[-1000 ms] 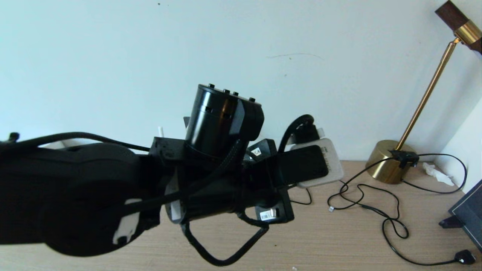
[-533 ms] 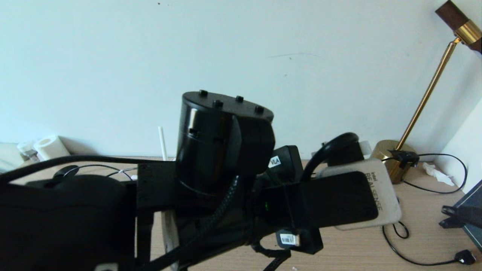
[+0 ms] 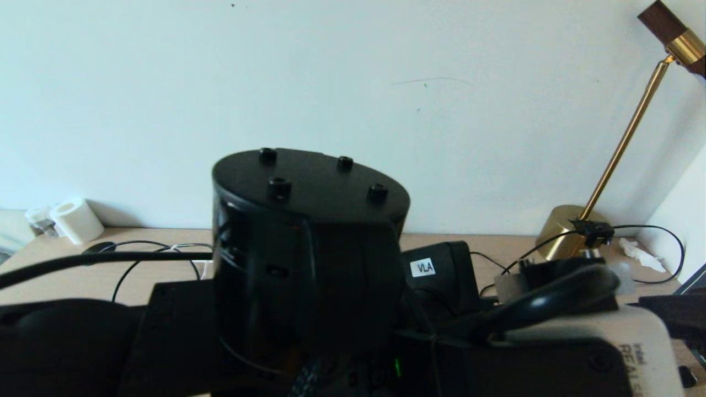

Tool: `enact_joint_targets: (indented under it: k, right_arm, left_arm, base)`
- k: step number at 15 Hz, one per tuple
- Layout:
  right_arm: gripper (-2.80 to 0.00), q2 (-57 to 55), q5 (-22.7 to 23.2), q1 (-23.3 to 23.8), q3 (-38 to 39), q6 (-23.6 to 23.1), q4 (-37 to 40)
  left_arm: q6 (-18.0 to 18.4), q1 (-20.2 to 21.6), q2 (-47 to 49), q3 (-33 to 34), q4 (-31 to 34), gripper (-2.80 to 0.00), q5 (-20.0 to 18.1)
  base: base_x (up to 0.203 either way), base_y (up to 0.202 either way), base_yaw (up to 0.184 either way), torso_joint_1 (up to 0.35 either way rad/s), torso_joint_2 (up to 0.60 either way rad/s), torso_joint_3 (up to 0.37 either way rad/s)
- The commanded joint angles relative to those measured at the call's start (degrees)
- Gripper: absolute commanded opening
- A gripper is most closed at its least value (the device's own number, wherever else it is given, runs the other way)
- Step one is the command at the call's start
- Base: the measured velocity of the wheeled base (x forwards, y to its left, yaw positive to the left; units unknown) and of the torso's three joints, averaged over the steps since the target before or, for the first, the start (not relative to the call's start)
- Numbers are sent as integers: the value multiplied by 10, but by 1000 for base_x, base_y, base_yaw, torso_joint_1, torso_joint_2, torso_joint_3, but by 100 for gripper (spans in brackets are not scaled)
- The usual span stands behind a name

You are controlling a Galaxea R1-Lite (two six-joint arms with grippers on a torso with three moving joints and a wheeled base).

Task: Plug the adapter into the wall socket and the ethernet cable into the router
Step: Plug cable into router interface

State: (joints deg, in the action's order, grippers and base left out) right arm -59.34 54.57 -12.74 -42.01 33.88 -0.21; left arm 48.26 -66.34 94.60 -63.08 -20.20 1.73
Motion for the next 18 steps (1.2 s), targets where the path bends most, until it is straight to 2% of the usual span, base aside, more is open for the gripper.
enact_joint_targets:
  k: [1,10,11,18]
  right_arm:
    - [0,-14,4,-8,0,2,0]
    - [0,-29,4,-16,0,0,-10]
    - [-280,-29,4,-16,0,0,-10]
    - [-280,-19,3,-16,4,1,-9]
  left_arm:
    - [3,-9,8,-12,-1,-280,0]
    - [3,-38,51,-52,-4,-280,0]
    - [3,-40,55,-52,-12,-280,0]
    - [3,-41,53,-47,-22,-280,3]
  base:
    - [0,0,0,0,0,0]
    - [0,0,0,0,0,0]
    - [0,0,0,0,0,0]
    - [0,0,0,0,0,0]
